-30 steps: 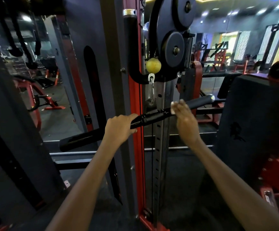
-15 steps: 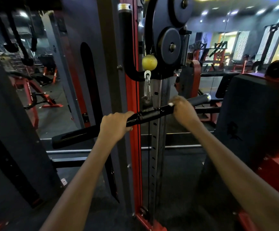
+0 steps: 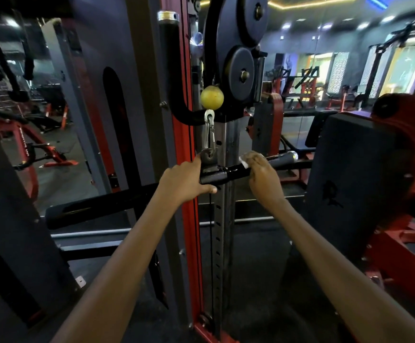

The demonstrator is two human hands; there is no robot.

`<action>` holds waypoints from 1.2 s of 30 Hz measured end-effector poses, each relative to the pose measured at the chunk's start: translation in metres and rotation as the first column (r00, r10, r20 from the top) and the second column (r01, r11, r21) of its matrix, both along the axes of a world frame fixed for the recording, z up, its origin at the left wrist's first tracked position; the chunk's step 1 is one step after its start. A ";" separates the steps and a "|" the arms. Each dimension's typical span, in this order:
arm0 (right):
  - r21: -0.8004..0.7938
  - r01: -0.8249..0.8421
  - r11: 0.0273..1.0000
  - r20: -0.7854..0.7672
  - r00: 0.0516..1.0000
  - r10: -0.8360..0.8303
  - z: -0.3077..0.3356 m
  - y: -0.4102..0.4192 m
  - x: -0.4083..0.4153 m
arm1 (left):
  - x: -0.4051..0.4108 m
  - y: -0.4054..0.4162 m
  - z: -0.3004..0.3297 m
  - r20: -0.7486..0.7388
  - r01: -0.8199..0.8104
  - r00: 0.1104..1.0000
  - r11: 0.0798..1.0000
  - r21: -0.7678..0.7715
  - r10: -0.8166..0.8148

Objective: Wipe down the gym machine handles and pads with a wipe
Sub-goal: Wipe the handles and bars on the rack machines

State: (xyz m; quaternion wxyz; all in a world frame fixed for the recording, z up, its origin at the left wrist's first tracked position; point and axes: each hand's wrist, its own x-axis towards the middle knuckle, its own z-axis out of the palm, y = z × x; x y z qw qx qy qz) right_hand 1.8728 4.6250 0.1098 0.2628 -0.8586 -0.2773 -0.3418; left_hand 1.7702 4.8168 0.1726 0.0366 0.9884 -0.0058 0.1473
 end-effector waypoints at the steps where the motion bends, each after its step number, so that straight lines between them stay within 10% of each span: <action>1: 0.015 0.038 0.999 -0.040 0.999 -0.037 0.000 -0.009 0.007 | 0.002 0.001 -0.001 -0.014 -0.008 1.000 1.000 0.031 0.008; 16: 0.200 0.091 0.976 -0.094 0.993 -0.073 0.000 -0.013 -0.002 | -0.029 0.011 -0.017 0.338 0.096 0.936 0.995 0.018 -0.097; 25: 0.011 -0.113 0.994 0.122 0.986 0.111 -0.017 0.001 -0.017 | 0.002 0.009 -0.001 0.029 0.195 0.977 0.935 0.297 -0.213; 36: 0.069 0.066 0.995 0.004 0.998 -0.067 -0.022 -0.021 0.021 | 0.008 0.004 -0.008 0.073 0.125 0.986 0.959 0.256 -0.148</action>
